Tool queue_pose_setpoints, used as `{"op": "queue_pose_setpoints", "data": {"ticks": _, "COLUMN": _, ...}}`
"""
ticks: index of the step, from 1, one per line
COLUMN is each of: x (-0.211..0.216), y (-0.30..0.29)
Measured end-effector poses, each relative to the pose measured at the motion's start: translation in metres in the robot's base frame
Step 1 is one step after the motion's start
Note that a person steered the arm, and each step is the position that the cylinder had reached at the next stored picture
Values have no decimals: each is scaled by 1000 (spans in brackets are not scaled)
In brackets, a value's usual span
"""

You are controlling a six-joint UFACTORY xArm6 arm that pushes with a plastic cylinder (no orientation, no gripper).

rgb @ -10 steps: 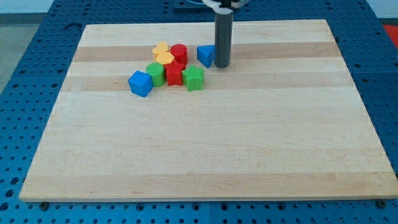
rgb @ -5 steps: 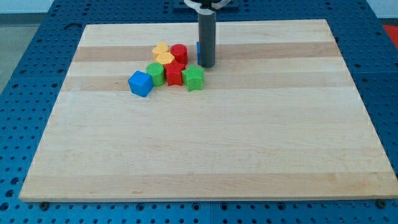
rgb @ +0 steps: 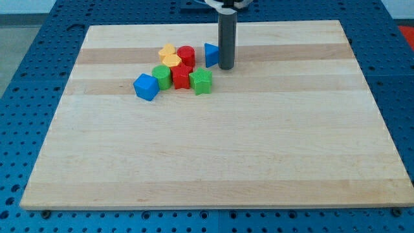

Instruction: Push the blue triangle closer to the red circle

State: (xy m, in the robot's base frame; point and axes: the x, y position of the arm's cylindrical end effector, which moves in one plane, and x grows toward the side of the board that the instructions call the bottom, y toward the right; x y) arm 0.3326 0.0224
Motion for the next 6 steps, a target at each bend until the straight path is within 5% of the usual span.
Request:
{"op": "queue_pose_setpoints", "data": {"ticks": 4, "x": -3, "y": 50}}
{"op": "queue_pose_setpoints", "data": {"ticks": 6, "x": -7, "y": 13}}
